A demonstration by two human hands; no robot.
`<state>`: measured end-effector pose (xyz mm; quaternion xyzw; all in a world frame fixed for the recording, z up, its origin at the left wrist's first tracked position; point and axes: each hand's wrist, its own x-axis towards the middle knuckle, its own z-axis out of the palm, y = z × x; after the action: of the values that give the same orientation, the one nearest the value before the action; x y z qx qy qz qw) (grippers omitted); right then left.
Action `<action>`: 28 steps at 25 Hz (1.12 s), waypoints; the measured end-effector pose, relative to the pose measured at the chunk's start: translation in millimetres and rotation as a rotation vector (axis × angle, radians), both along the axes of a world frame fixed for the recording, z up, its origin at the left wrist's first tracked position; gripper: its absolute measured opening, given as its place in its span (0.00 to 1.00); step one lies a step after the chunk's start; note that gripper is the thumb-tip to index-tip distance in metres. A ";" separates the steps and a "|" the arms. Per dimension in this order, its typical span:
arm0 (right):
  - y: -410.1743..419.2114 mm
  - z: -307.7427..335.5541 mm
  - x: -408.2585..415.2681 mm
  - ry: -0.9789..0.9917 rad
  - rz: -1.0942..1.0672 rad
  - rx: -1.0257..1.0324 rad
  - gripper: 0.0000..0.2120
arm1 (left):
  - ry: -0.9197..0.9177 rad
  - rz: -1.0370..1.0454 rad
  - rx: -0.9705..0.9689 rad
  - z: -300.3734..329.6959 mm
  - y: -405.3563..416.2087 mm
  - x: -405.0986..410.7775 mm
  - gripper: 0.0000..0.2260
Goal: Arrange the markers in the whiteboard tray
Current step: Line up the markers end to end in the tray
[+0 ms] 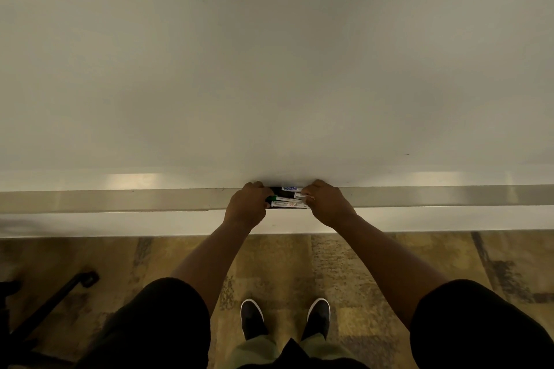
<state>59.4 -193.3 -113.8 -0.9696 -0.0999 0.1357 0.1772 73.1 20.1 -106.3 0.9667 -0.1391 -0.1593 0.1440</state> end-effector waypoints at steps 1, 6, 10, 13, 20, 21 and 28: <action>-0.3 0.1 0.0 0.004 0.003 -0.025 0.13 | -0.018 -0.036 0.034 0.7 0.1 1.3 0.14; -9.0 2.2 -2.4 -0.022 0.030 -0.174 0.17 | -0.065 -0.116 0.148 1.3 5.7 5.1 0.13; -18.0 3.4 -4.9 -0.070 0.047 -0.286 0.14 | -0.072 -0.083 0.191 1.7 16.7 6.6 0.10; -20.6 3.6 -3.8 -0.106 0.091 -0.317 0.11 | -0.083 -0.055 0.229 2.3 31.3 7.8 0.10; 2.0 5.8 -2.9 -0.092 0.261 -0.123 0.22 | -0.132 -0.055 0.252 3.1 42.0 3.4 0.12; 4.4 5.6 -2.6 -0.093 0.268 -0.134 0.22 | -0.152 -0.088 0.236 2.7 37.8 1.2 0.14; -11.9 3.7 -5.5 -0.106 0.128 -0.237 0.19 | -0.152 -0.115 0.156 -2.2 17.2 -5.6 0.17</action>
<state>53.9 -205.2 -110.2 -0.9812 -0.1541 0.1060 0.0469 67.5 37.3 -108.5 0.9747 -0.1920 -0.1037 0.0477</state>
